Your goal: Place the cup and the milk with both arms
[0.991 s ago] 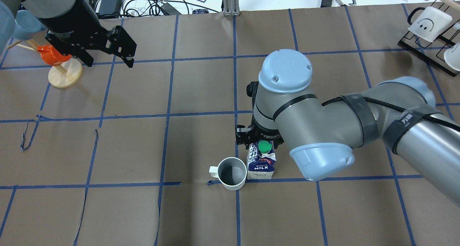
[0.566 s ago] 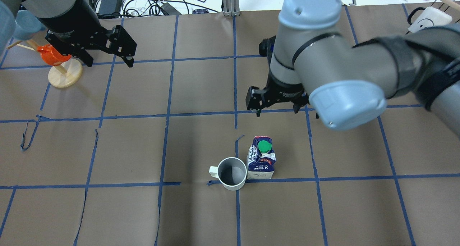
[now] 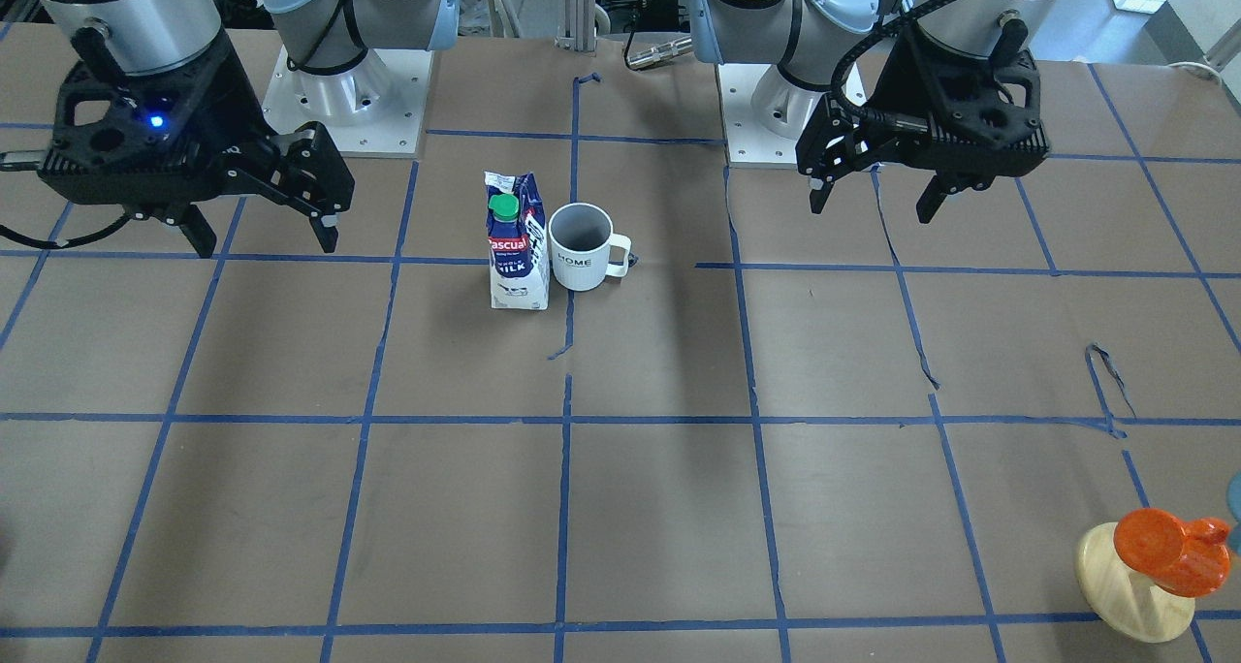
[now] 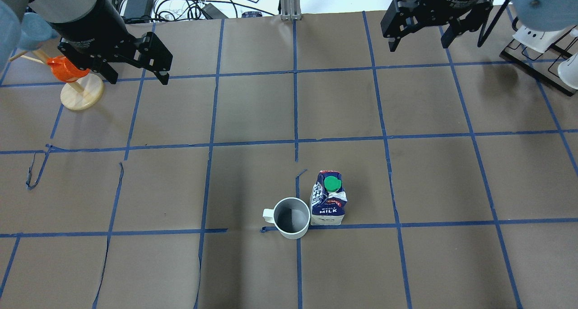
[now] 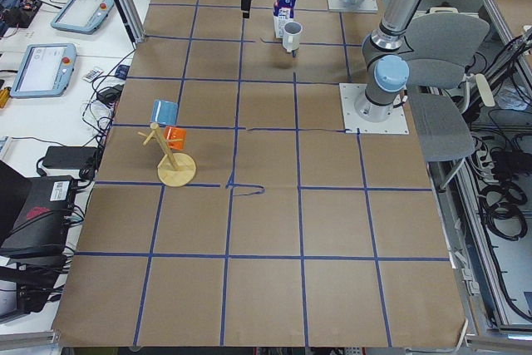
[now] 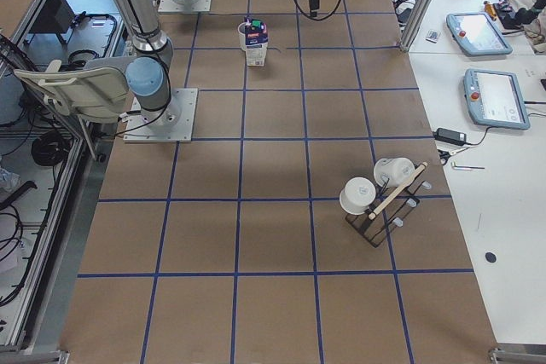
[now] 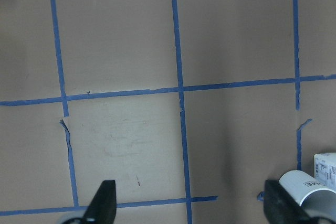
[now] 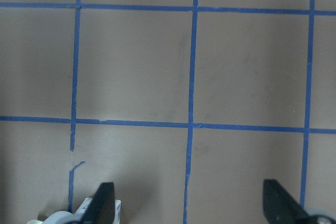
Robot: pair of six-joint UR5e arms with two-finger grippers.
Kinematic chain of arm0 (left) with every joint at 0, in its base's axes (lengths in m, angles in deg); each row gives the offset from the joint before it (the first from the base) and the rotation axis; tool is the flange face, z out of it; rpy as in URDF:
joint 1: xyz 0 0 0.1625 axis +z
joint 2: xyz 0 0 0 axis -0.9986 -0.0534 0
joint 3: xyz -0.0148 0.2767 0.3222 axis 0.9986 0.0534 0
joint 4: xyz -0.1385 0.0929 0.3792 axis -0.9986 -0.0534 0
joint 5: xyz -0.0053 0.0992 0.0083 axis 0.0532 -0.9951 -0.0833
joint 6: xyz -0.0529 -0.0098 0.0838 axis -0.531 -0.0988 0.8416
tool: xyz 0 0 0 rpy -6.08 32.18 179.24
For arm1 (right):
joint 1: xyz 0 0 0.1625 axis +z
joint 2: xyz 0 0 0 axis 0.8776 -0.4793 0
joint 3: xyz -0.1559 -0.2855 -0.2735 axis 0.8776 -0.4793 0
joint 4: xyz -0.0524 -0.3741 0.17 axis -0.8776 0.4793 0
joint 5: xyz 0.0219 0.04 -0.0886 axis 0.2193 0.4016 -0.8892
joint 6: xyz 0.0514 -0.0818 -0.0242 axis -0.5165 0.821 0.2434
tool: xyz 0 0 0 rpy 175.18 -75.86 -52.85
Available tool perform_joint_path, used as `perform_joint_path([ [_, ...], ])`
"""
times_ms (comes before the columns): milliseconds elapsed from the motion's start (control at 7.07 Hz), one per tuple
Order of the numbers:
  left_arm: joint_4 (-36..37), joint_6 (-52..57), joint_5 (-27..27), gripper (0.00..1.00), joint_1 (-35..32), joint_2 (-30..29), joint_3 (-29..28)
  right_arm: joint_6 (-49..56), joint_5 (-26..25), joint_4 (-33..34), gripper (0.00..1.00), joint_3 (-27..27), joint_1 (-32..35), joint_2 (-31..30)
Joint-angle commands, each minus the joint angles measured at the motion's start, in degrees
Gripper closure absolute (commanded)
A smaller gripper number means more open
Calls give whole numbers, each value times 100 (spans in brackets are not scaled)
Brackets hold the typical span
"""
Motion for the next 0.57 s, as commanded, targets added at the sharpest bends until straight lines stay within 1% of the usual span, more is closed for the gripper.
perform_joint_path([
  [0,0,-1,-3,0,-2,0,0,21,-14,138,0,-158,25,194],
  [283,0,-1,5,0,-2,0,0,99,-58,111,0,-44,367,107],
  [425,0,-1,5,0,-2,0,0,91,-6,15,0,52,334,-146],
])
